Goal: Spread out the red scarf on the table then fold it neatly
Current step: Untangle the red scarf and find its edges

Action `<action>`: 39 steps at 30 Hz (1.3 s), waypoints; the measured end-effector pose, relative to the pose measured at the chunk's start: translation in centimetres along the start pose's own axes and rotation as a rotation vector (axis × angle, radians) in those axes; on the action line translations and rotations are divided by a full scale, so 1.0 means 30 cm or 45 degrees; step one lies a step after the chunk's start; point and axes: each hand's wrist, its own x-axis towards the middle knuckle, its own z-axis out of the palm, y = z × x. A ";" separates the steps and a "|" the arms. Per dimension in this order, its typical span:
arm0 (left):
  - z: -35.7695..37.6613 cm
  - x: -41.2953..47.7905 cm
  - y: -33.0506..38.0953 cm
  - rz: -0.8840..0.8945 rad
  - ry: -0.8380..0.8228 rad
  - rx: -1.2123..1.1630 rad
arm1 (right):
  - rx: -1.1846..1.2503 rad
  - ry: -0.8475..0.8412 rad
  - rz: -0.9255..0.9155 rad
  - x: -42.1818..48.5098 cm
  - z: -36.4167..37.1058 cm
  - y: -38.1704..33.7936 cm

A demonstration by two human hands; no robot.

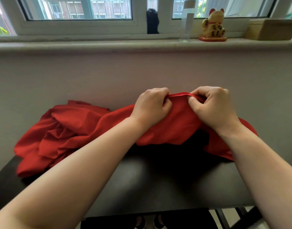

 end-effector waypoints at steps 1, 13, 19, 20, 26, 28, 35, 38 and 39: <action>-0.003 0.006 -0.011 -0.023 0.008 0.013 | -0.008 -0.015 0.006 -0.001 0.001 0.003; -0.156 0.071 -0.165 -0.313 -0.081 -0.050 | -0.495 -0.275 0.424 0.064 -0.060 0.126; -0.235 0.114 -0.142 -0.486 -0.209 -0.453 | 0.008 -0.052 0.301 0.178 -0.145 0.119; -0.259 0.112 -0.138 -0.482 -0.394 -0.455 | -0.008 -0.158 0.263 0.186 -0.164 0.116; -0.351 0.149 -0.132 -0.220 -0.002 -0.092 | -0.007 0.114 -0.036 0.233 -0.250 0.079; -0.370 0.149 -0.119 -0.175 -0.451 -0.085 | 0.149 -0.134 -0.014 0.237 -0.262 0.056; -0.437 0.169 -0.161 -0.158 -0.143 0.029 | -0.156 -0.203 -0.183 0.253 -0.308 0.046; -0.464 0.168 -0.175 -0.186 -0.020 0.197 | -0.218 -0.239 -0.137 0.240 -0.308 0.037; -0.469 0.174 -0.179 -0.178 0.055 0.209 | -0.199 -0.131 -0.122 0.239 -0.315 0.030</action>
